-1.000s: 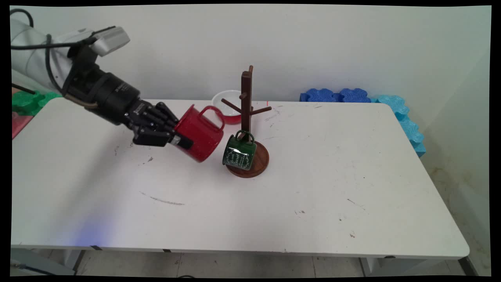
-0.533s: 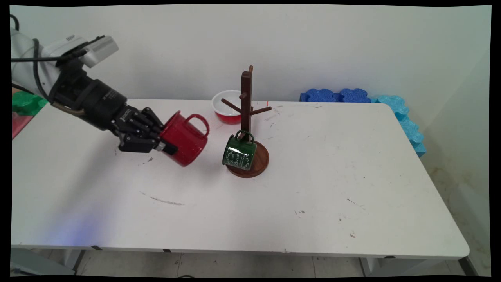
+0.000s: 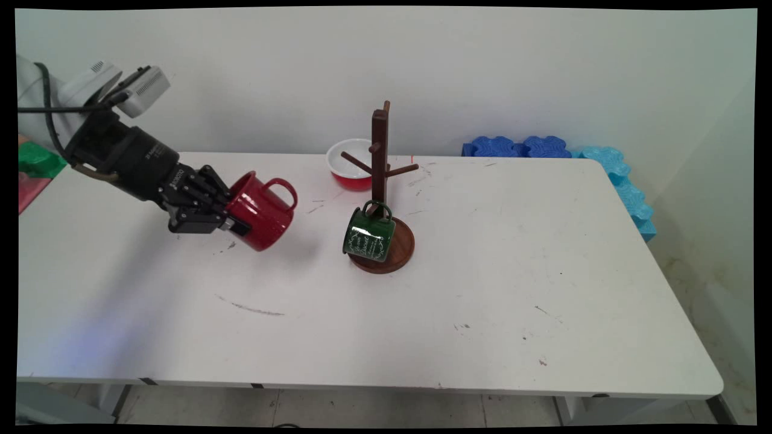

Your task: Place the picked object on the table

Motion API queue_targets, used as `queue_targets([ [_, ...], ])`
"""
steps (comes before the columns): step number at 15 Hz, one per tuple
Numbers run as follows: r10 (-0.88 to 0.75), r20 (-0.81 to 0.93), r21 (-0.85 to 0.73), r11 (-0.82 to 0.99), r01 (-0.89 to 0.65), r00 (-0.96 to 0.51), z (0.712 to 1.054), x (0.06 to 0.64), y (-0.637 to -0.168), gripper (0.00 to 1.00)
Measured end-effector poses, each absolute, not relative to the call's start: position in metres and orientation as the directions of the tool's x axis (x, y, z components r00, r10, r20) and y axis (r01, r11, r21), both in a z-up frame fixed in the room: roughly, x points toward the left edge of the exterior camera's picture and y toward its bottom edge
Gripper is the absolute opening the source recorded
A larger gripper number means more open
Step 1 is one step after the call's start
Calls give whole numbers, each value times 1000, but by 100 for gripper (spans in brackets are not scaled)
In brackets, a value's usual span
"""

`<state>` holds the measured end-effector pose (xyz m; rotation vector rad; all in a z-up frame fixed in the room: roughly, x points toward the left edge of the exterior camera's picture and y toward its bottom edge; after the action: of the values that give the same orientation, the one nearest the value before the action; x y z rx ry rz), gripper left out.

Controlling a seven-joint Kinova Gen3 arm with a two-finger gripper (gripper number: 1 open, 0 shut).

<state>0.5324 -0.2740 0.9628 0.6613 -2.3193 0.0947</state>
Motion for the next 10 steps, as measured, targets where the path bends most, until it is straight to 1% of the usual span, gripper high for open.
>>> queue_targets([
  [10,-418,578,-21,851,-525,-701,947,556,-288,0],
])
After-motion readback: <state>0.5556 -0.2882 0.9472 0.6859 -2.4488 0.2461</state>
